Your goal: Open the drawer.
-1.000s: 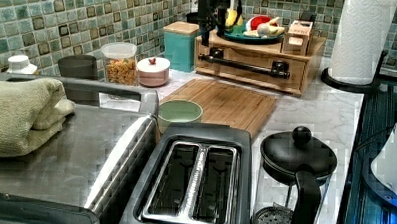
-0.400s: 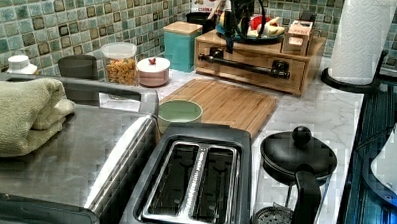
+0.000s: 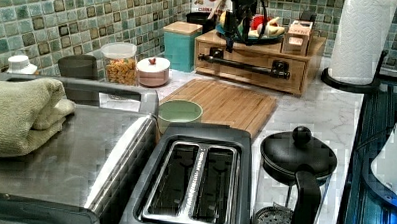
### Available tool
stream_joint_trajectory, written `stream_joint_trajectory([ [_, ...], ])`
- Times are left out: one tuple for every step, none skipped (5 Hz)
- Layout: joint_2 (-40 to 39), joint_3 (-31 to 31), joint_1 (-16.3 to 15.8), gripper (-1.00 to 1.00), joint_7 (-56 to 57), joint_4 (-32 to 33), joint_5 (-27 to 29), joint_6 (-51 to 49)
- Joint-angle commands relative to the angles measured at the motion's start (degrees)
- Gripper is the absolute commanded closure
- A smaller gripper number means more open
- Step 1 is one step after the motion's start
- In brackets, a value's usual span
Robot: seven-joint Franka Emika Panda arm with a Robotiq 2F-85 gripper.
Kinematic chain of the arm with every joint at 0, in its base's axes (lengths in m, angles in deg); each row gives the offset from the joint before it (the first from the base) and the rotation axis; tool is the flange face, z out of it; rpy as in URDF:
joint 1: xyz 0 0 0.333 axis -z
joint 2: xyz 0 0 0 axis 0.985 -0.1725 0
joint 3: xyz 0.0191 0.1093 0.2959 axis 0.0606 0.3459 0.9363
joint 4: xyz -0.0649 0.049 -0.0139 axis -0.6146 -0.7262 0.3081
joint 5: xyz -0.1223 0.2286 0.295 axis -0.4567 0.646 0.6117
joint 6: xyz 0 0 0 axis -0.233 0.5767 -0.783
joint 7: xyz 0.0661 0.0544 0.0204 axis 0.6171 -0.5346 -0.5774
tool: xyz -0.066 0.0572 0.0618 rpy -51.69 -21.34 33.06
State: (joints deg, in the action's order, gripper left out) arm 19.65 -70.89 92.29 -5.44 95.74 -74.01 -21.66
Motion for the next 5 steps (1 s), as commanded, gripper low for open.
stream_joint_trajectory([
  [0.71,-0.29,-0.28,-1.00,0.31,1.91,0.03,5.79],
  [-1.88,-0.36,-0.02,-1.00,-1.69,0.47,-0.89,5.86],
  [-2.40,-0.26,-0.43,-1.00,-3.17,2.01,2.12,6.60],
  [-2.86,-0.22,-0.85,-1.00,-7.05,3.07,1.20,7.55],
  [-5.65,-0.84,-0.68,-1.00,-8.33,3.45,-1.64,12.56],
])
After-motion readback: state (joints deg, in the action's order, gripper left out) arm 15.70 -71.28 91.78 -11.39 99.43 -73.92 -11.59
